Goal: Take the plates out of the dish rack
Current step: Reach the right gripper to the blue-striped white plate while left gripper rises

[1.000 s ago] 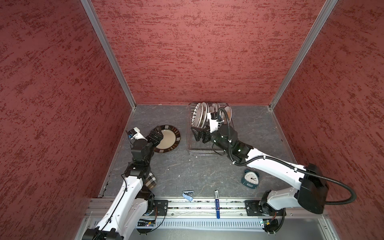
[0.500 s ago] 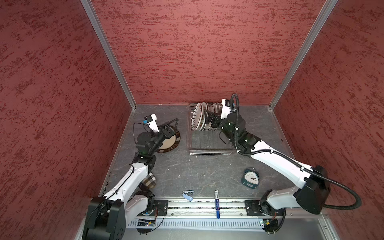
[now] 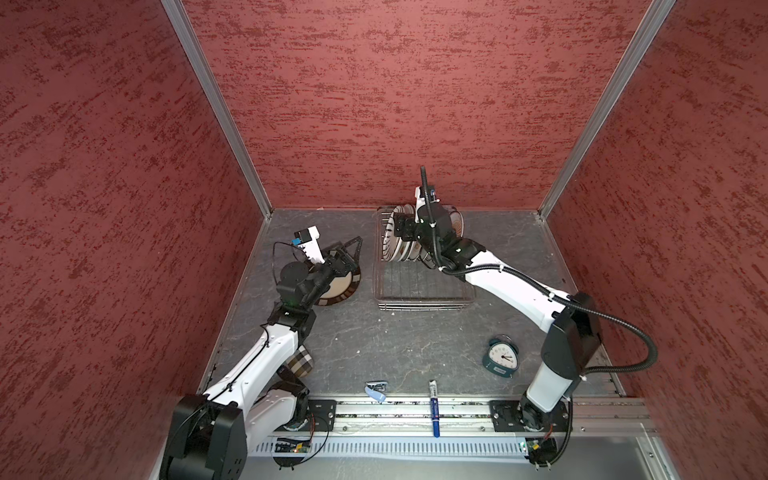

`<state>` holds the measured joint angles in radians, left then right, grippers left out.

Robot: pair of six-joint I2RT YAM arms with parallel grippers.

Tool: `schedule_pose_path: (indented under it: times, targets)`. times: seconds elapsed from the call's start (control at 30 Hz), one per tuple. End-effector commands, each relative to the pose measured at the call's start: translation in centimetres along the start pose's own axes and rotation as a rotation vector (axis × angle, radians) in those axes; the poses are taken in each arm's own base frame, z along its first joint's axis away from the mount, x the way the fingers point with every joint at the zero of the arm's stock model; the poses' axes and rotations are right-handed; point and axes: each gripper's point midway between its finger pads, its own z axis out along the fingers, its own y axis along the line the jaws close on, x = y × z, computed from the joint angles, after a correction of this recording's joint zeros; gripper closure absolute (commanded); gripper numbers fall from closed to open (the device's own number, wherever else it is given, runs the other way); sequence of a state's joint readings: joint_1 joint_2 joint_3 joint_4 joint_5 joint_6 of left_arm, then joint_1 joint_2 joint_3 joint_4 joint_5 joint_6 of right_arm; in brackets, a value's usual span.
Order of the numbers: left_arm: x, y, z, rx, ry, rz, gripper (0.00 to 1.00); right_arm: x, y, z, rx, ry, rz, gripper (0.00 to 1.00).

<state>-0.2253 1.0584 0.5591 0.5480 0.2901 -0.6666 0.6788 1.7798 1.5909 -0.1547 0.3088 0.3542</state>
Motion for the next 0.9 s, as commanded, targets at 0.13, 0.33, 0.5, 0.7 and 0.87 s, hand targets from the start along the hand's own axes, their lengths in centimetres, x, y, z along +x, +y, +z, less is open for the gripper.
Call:
schedule_pose_path:
  times: [0.13,0.33,0.5,0.7,0.87]
  targets:
    - [1.1,1.0,1.1,0.002,0.051,-0.035,0.01,-0.5,-0.4,2.8,0.063,0.080,0.000,0.43]
    - [1.5,1.3,1.5,0.003,0.063,-0.053,0.01,0.8,-1.6,5.1,0.180,0.147,-0.033,0.54]
    - [1.2,2.0,1.2,-0.031,0.034,-0.077,0.01,2.2,-1.9,6.9,0.226,0.202,-0.062,0.61]
    - [1.1,2.4,0.9,-0.046,0.010,-0.086,0.01,3.3,-3.0,8.3,0.301,0.225,-0.094,0.68]
    - [1.1,2.4,1.0,-0.044,0.011,-0.091,0.01,4.2,-3.9,9.0,0.353,0.234,-0.110,0.72]
